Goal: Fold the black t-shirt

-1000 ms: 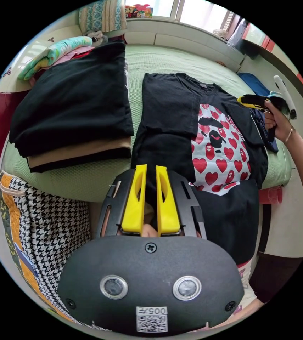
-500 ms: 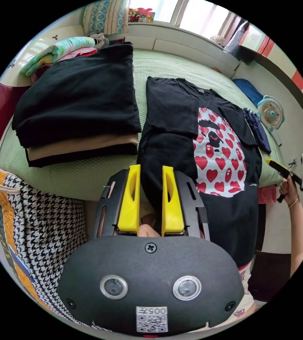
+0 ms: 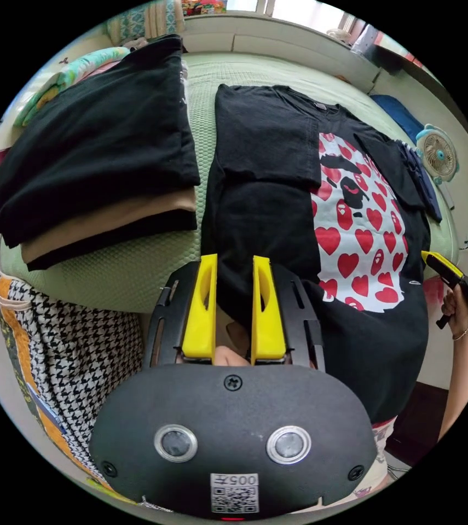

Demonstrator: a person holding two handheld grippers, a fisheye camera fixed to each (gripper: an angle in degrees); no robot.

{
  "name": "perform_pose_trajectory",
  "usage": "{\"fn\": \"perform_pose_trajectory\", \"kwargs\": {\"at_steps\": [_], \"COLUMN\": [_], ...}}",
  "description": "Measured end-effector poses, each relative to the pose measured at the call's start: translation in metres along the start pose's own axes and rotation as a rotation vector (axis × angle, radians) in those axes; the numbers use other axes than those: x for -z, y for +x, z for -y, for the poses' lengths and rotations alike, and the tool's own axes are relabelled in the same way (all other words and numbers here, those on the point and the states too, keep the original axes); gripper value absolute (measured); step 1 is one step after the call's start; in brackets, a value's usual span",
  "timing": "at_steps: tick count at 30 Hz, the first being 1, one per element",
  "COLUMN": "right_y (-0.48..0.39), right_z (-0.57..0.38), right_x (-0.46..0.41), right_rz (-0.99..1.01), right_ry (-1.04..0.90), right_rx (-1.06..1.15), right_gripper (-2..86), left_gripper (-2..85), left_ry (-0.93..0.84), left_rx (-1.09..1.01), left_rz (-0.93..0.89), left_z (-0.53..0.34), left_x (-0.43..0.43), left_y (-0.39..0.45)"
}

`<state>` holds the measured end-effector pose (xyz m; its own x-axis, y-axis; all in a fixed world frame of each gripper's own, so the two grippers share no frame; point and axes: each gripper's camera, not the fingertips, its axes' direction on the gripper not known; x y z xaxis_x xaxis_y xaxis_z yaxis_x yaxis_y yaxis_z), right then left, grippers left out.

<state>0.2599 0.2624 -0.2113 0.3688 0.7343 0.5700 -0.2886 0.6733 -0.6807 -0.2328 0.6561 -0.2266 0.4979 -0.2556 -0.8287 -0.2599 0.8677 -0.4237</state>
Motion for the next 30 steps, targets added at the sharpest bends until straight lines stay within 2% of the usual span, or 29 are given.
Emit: {"fn": "perform_pose_trajectory", "kwargs": {"at_steps": [6, 9, 13, 17, 22, 27, 30], "right_y": [-0.008, -0.006, 0.008, 0.022, 0.022, 0.031, 0.04], "right_z": [-0.012, -0.016, -0.012, 0.021, 0.084, 0.112, 0.073], "right_x": [0.008, 0.019, 0.048, 0.094, 0.134, 0.133, 0.12], "right_rz": [-0.048, -0.024, 0.046, 0.057, -0.025, -0.12, 0.04], "right_ry": [0.018, 0.02, 0.062, 0.158, 0.249, 0.235, 0.25], "right_rx": [0.05, 0.104, 0.15, 0.13, 0.072, -0.085, -0.078], "right_gripper": [6.1, 0.6, -0.8, -1.0, -0.8, 5.3, 7.0], "left_gripper": [4.0, 1.9, 1.0, 0.9, 2.1, 7.9, 9.6], "left_ry": [-0.001, 0.042, 0.151, 0.255, 0.364, 0.274, 0.289], "left_rx": [-0.062, -0.103, -0.128, -0.125, -0.062, 0.041, 0.025], "left_rz": [0.007, 0.024, -0.009, 0.017, 0.022, -0.048, -0.122], "left_z": [0.002, -0.004, -0.001, 0.039, 0.11, 0.149, 0.12], "left_x": [0.009, 0.022, 0.065, 0.117, 0.164, 0.16, 0.152], "left_y": [0.012, 0.017, 0.017, 0.017, 0.018, 0.004, -0.009]}}
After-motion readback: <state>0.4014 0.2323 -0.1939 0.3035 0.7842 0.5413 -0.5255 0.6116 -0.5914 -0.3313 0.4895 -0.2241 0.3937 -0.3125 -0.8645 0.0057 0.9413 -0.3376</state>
